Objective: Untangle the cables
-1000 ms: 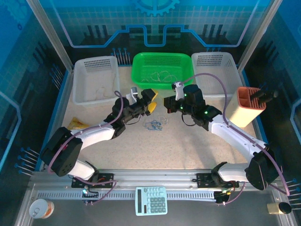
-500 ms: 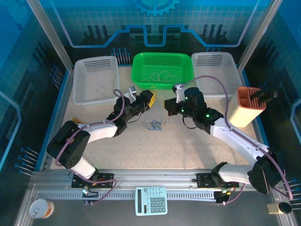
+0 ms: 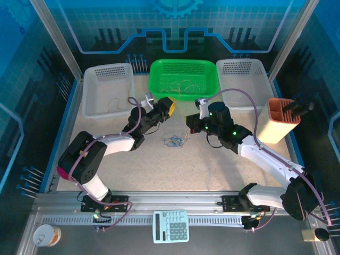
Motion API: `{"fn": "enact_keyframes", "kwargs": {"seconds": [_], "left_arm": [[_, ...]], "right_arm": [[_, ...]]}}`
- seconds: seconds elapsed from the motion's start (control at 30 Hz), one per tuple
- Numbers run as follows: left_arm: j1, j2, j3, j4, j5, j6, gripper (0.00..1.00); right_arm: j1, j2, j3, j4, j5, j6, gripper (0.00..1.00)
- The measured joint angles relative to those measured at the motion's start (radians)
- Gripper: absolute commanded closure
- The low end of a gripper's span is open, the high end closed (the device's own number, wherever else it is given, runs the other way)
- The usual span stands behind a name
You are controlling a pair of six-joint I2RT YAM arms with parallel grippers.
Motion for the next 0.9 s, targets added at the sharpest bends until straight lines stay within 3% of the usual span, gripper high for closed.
{"fn": "enact_keyframes", "kwargs": {"seconds": [0.07, 0.17, 0.57, 0.7, 0.9], "left_arm": [[0.000, 0.015, 0.004, 0.013, 0.009, -0.002, 0.48], [0.000, 0.032, 0.005, 0.027, 0.019, -0.006, 0.50], [0.000, 0.047, 0.006, 0.071, 0.048, -0.023, 1.00], [0.009, 0.047, 0.010, 0.084, 0.074, 0.007, 1.00], [0.041, 0.056, 0.060, 0.114, 0.179, 0.061, 1.00]], "right_arm": [[0.004, 0.000, 0.000, 0.003, 0.000, 0.001, 1.00], [0.006, 0.004, 0.000, 0.007, 0.000, 0.003, 1.00], [0.018, 0.021, 0.000, 0.010, 0.003, 0.003, 1.00], [0.016, 0.021, 0.000, 0.002, 0.015, 0.005, 0.63], [-0.053, -0.006, 0.014, -0.046, -0.012, -0.005, 0.42]]}}
